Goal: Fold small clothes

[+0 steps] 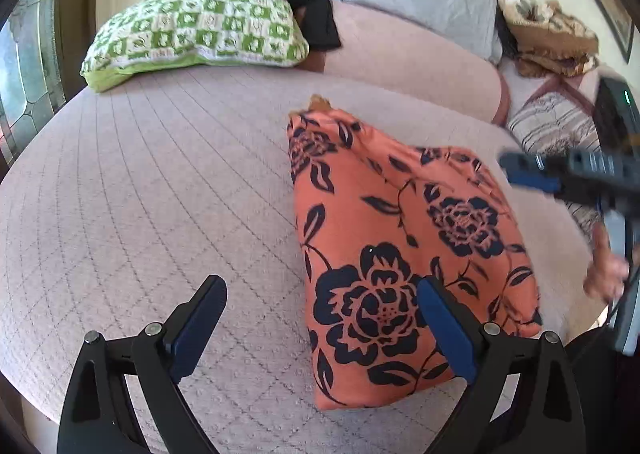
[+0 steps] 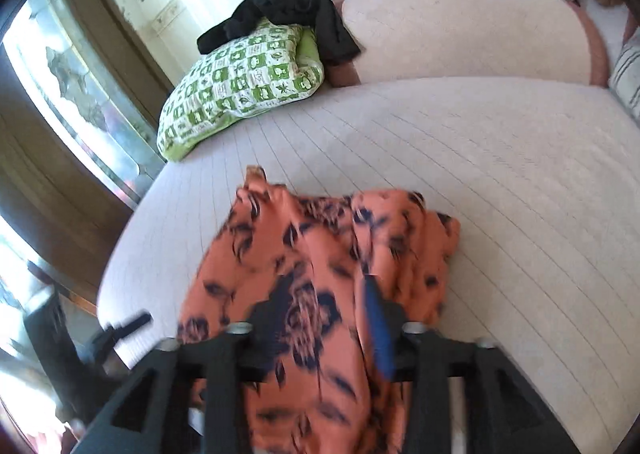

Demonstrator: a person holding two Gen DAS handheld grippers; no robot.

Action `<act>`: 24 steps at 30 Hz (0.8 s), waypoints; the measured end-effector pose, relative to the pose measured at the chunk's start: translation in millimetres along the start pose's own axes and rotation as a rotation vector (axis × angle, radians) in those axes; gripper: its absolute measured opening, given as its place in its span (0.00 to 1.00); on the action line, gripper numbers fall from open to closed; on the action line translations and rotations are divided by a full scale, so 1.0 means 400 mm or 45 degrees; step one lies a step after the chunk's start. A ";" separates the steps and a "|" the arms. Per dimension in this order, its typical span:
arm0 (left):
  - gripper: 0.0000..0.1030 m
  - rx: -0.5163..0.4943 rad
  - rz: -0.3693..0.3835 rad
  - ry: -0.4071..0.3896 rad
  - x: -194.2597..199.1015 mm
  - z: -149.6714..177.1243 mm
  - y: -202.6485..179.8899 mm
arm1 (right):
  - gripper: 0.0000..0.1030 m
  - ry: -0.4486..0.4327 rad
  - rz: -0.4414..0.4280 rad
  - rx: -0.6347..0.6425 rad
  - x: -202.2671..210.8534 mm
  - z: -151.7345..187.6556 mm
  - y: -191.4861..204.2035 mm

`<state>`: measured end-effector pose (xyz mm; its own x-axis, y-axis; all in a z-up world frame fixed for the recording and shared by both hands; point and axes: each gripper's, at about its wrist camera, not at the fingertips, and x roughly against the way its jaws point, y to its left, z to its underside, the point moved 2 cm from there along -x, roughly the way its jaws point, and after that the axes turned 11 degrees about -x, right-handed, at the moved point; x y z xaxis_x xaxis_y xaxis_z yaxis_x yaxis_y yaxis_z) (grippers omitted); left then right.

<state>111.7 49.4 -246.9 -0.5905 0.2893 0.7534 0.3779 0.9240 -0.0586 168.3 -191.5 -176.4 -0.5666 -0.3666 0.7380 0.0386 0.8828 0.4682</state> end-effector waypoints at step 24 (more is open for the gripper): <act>0.95 0.013 -0.085 0.146 -0.074 0.011 0.010 | 0.37 0.347 0.013 0.012 -0.554 -0.156 0.242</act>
<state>127.7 45.5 -272.3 -0.5282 0.1972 0.8259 0.3329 0.9429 -0.0122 349.2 -43.0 -264.3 -0.3239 -0.4218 0.8468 0.0352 0.8891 0.4563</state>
